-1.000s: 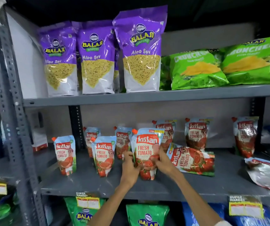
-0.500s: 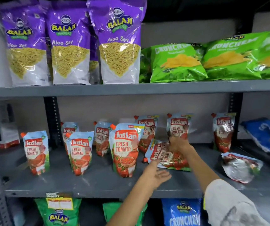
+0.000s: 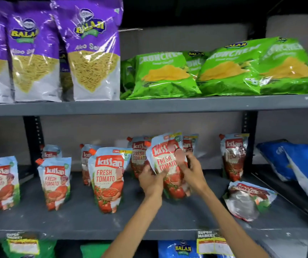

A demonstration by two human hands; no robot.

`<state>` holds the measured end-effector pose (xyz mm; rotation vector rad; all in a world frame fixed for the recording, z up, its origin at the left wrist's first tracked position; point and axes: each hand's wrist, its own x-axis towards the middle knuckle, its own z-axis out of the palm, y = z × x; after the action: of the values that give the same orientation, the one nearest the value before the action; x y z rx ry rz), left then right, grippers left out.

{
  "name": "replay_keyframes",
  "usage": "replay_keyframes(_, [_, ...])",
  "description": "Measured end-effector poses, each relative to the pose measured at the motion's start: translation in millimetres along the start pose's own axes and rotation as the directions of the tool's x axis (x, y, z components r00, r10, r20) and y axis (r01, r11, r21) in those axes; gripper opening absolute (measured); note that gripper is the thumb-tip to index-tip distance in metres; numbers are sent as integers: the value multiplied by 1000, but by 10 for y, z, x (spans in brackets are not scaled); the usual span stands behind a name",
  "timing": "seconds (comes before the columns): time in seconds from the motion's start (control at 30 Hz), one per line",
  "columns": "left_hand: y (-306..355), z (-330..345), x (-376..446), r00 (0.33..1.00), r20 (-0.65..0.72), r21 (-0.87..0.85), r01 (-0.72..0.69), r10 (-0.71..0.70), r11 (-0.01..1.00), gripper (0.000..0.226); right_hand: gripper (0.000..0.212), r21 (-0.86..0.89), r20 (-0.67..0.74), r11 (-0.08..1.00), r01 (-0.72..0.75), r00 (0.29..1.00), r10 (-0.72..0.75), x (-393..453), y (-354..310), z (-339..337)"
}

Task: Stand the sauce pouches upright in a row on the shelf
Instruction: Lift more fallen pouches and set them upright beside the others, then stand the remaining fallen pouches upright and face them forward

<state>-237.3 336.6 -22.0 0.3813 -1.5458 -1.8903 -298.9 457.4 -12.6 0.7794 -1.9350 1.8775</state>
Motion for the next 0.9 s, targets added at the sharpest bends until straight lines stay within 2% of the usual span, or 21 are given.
replay_keyframes(0.1, [40,-32,131,987,109,77,-128,119,989,37,26,171,86,980,-102,992,88,-22,55,-57])
replay_keyframes(0.2, [-212,-173,153,970,214,154,-150,115,977,43,41,53,192,993,-108,977,96,-151,264,-83])
replay_keyframes(0.27, [-362,-229,128,961,254,115,-141,108,983,44,39,0,195,994,-109,975,107,-230,391,-93])
replay_keyframes(0.37, [-378,-181,46,966,225,67,-147,128,987,44,32,-29,193,993,-113,974,117,-234,392,-133])
replay_keyframes(0.43, [-388,-113,-65,969,124,172,-232,213,957,50,34,-119,195,983,-143,967,164,-225,332,-203])
replay_keyframes(0.47, [-403,-77,-142,953,32,260,-300,303,918,51,35,-176,180,975,-137,969,169,-216,294,-279])
replay_keyframes(0.53, [-384,44,-322,846,-87,386,-458,526,800,40,30,-236,96,965,-114,986,140,-174,167,-521])
replay_keyframes(0.57, [-345,114,-391,806,-70,382,-523,588,762,32,24,-232,35,968,-101,993,112,-143,69,-657])
replay_keyframes(0.6, [-308,221,-430,802,-11,345,-558,598,755,26,18,-220,-44,971,-97,995,89,-106,-12,-831])
replay_keyframes(0.67, [-263,540,-498,844,162,276,-536,511,798,21,14,-254,-235,953,-165,966,105,-80,-119,-1300])
replay_keyframes(0.73, [-221,844,-499,872,343,323,-460,350,828,20,20,-437,-345,848,-300,927,150,-85,-138,-1770])
replay_keyframes(0.83, [-274,1278,-510,881,472,522,-239,-43,819,37,52,-656,-331,527,-540,834,442,-242,9,-2319])
replay_keyframes(0.87, [-318,1394,-517,861,469,590,-140,-197,795,46,58,-694,-307,434,-574,782,543,-314,66,-2406])
replay_keyframes(0.9, [-361,1495,-526,822,458,646,-44,-340,762,56,60,-696,-287,390,-603,731,619,-382,126,-2443])
